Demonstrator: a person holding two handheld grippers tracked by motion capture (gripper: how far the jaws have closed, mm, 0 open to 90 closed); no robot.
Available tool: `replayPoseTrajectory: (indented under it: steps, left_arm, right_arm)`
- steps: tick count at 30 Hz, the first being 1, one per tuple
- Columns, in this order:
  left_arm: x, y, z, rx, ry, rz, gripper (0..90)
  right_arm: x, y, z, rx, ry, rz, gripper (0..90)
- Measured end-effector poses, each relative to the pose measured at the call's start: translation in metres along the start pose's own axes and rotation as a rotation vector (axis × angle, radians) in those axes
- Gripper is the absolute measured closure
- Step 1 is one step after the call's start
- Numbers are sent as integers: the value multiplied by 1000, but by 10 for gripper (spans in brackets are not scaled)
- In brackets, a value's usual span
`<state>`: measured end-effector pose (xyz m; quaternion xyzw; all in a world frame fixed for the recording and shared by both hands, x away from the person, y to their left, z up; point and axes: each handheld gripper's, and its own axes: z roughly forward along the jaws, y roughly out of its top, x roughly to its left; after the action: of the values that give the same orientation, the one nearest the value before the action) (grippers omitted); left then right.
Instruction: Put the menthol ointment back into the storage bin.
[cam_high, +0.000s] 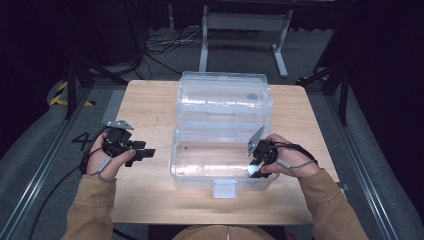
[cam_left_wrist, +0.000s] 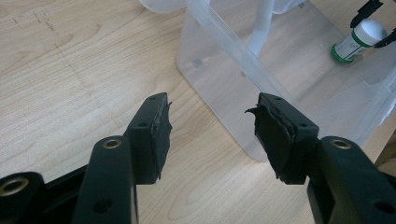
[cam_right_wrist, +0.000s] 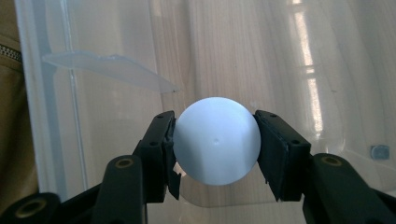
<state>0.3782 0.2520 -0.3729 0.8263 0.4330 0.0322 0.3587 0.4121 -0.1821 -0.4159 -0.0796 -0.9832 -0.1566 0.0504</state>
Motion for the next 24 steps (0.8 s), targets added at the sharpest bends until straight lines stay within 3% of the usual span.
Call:
replayPoseTrajectory:
  steps: [7, 13, 16, 24]
  left_arm:
    - [0, 0, 0, 2, 0, -2, 458]
    - [0, 0, 1, 1, -2, 2, 458]
    - [0, 1, 1, 2, -4, 2, 458]
    - [-2, 4, 3, 1, -15, 15, 458]
  right_arm:
    - [0, 0, 0, 0, 24, 5, 476]
    - [1, 0, 0, -4, 17, 10, 469]
    - [0, 0, -1, -17, 6, -5, 448]
    - [4, -4, -17, -79, -20, 13, 459]
